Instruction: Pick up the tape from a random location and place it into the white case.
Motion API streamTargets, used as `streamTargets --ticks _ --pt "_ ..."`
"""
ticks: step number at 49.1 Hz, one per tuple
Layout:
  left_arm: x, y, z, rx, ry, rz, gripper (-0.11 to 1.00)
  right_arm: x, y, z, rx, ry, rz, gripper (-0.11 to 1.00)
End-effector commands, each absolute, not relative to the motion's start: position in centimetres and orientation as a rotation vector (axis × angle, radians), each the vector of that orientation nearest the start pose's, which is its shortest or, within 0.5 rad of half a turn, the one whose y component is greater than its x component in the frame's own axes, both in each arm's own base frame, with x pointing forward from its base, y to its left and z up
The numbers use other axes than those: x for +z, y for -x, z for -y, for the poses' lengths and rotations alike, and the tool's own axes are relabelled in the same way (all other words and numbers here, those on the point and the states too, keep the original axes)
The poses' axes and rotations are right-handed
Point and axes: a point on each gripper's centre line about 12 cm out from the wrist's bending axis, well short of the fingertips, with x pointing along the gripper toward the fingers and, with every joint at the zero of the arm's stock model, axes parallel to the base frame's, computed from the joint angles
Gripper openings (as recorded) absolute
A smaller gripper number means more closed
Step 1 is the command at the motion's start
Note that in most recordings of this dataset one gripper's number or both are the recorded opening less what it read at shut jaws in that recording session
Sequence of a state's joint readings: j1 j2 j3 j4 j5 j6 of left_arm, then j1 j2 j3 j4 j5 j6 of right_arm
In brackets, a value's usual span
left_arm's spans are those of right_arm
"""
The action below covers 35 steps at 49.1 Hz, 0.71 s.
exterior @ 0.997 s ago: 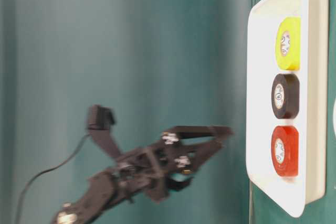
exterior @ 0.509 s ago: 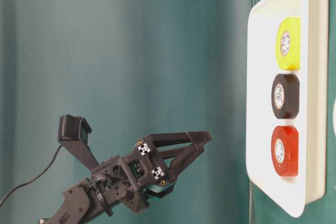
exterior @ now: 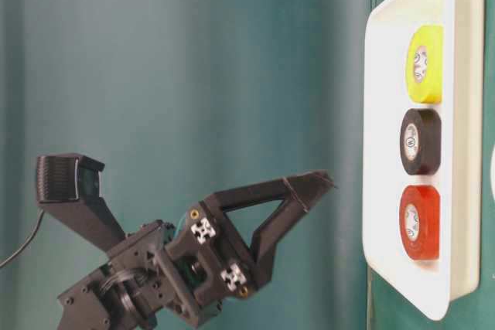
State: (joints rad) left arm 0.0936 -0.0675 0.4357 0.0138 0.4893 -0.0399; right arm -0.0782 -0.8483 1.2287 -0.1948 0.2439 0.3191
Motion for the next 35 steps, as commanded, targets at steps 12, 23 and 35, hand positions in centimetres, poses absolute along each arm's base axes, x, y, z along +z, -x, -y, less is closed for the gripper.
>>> streamTargets --ticks 12,23,35 --pt "24.5 -37.8 -3.1 0.094 0.058 -0.756 0.99 20.5 -19.4 2.1 -0.158 -0.138 -0.566 0.84" --pt "25.6 -35.3 -2.3 0.073 0.047 -0.617 0.98 22.5 -19.4 2.1 -0.153 -0.135 -0.488 0.84" --pt "26.1 -31.3 -1.9 0.069 0.046 -0.481 0.98 23.9 -18.9 2.0 -0.148 -0.128 -0.425 0.83"
